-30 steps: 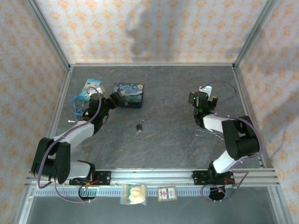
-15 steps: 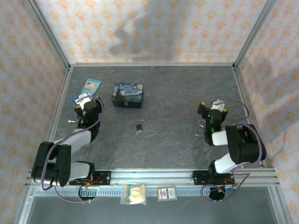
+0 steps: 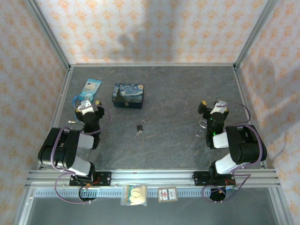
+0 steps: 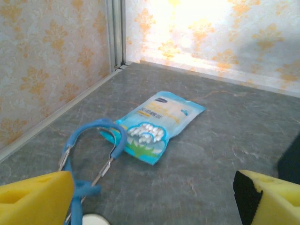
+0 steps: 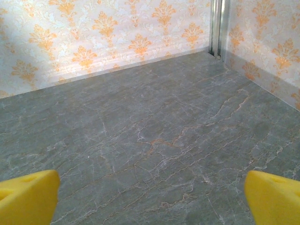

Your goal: Unlock a padlock with a key

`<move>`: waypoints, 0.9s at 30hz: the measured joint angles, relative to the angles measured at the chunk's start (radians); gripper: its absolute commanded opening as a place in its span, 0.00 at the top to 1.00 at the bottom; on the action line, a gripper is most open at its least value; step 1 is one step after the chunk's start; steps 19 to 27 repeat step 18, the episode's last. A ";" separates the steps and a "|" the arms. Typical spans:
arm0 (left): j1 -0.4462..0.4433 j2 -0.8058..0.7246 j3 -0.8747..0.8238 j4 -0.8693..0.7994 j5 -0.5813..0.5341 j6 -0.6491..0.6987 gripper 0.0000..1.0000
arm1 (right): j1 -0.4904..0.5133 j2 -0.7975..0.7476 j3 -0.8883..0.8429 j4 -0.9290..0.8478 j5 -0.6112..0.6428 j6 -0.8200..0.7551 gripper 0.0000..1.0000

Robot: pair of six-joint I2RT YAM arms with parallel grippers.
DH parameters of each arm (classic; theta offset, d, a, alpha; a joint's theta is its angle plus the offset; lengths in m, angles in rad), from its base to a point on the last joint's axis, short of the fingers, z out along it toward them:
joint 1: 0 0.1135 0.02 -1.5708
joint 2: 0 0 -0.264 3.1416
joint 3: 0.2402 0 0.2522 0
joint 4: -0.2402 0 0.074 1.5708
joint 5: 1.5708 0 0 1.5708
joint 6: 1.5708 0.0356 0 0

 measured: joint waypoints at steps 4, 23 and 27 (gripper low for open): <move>0.001 0.032 -0.106 0.133 0.025 0.007 0.09 | 0.000 0.000 0.000 0.000 -0.004 0.000 0.00; 0.000 0.032 -0.003 0.137 0.067 0.029 0.01 | 0.000 0.000 0.000 0.001 -0.008 0.000 0.00; 0.000 0.032 -0.003 0.137 0.067 0.029 0.01 | 0.000 0.000 0.000 0.001 -0.008 0.000 0.00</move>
